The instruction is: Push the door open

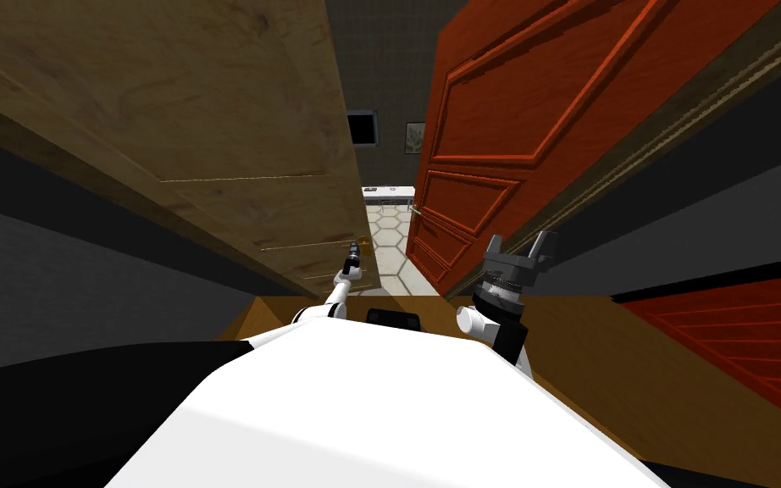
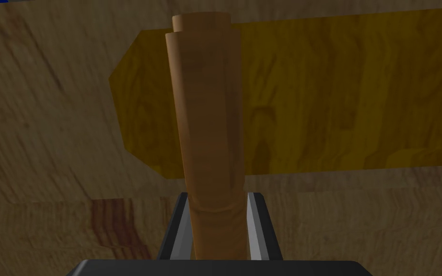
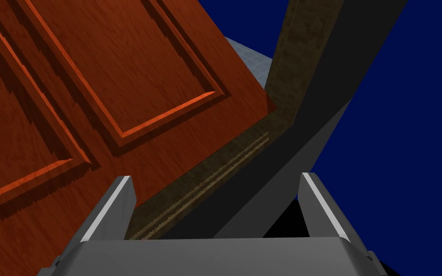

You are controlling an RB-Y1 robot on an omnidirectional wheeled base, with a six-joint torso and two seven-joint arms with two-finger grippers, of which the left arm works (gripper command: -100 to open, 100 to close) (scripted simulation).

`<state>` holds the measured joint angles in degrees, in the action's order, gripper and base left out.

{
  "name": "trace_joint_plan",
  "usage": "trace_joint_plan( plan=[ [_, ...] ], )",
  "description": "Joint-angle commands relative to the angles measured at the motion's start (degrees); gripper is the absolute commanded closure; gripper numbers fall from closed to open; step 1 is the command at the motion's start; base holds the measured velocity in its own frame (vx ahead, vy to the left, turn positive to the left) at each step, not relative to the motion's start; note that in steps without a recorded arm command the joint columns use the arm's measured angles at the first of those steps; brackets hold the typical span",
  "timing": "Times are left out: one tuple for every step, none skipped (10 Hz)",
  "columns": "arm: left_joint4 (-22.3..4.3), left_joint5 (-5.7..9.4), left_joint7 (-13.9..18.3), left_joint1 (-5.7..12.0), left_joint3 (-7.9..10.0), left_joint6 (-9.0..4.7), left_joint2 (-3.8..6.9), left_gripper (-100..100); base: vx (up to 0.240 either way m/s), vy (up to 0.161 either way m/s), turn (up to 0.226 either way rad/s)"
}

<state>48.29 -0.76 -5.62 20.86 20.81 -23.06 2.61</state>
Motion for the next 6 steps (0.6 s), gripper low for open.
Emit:
trace_joint_plan(
  plan=[
    [0.7, 0.34, -0.5, 0.17, 1.62, -0.04, 1.33, 100, 0.199, -0.029, 0.08],
    [0.7, 0.34, -0.5, 0.17, 1.62, -0.04, 1.33, 100, 0.137, -0.022, 0.044],
    [0.7, 0.66, -1.2, 0.3, 3.01, 0.01, 1.73, 100, 0.186, -0.05, 0.072],
    [0.7, 0.75, -1.3, 0.34, 3.36, 0.03, 1.81, 100, 0.212, -0.079, 0.061],
    [0.7, 0.83, -1.5, 0.37, 3.72, 0.05, 1.88, 100, 0.154, -0.053, 0.08],
    [0.6, 1.09, -2.0, 0.47, 4.82, 0.09, 1.99, 100, 0.165, -0.064, 0.117]
  ],
)
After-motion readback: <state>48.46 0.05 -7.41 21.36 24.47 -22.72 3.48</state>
